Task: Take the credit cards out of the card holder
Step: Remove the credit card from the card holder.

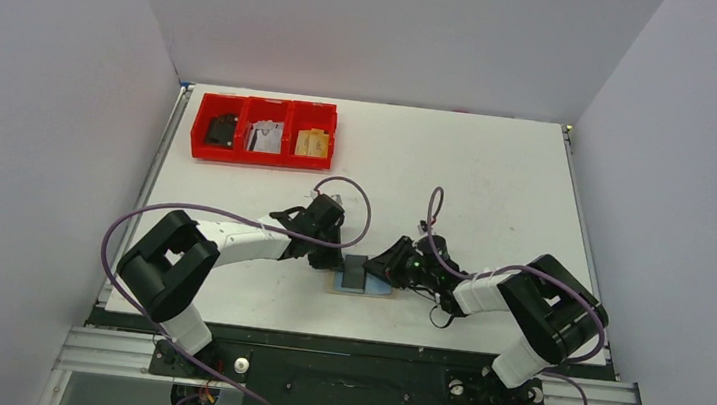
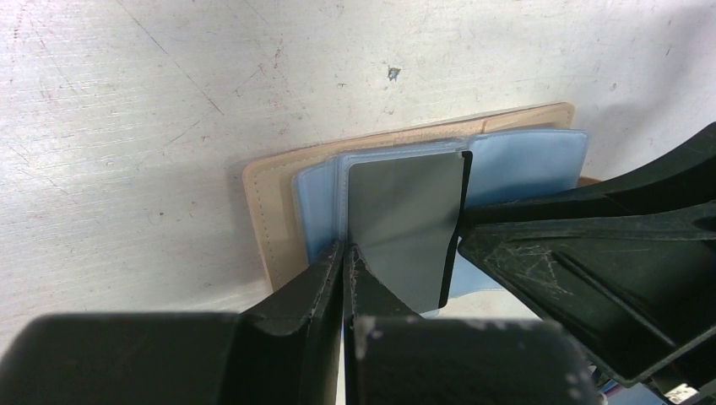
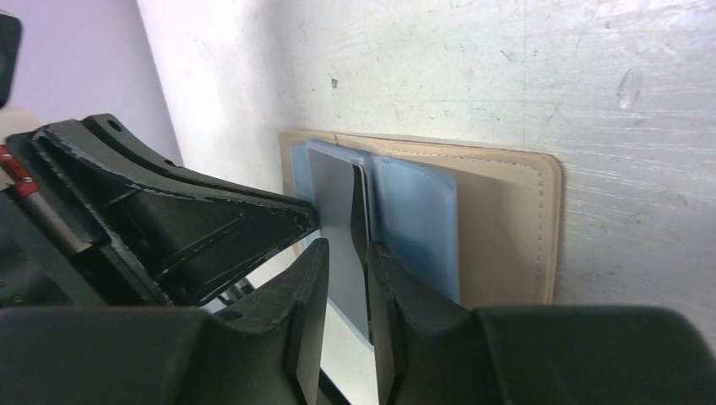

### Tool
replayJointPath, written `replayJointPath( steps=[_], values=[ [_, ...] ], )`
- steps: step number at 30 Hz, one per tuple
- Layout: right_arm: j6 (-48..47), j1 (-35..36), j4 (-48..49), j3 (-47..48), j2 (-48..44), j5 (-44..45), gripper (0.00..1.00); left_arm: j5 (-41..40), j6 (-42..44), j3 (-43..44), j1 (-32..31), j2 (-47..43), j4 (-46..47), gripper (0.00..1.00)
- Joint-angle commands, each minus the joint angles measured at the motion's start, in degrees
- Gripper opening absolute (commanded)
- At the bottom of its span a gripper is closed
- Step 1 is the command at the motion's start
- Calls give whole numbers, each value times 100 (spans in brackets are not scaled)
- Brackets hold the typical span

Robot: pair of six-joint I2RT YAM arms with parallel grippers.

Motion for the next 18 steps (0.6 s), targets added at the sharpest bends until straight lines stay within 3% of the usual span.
replayJointPath(
  steps=[1, 18],
  values=[
    [209, -65, 834, -60, 156, -123, 18, -114, 45, -146, -37, 260, -130, 0],
    [-4, -80, 353, -55, 224, 131, 12, -110, 61, -90, -40, 304, -146, 0]
  ],
)
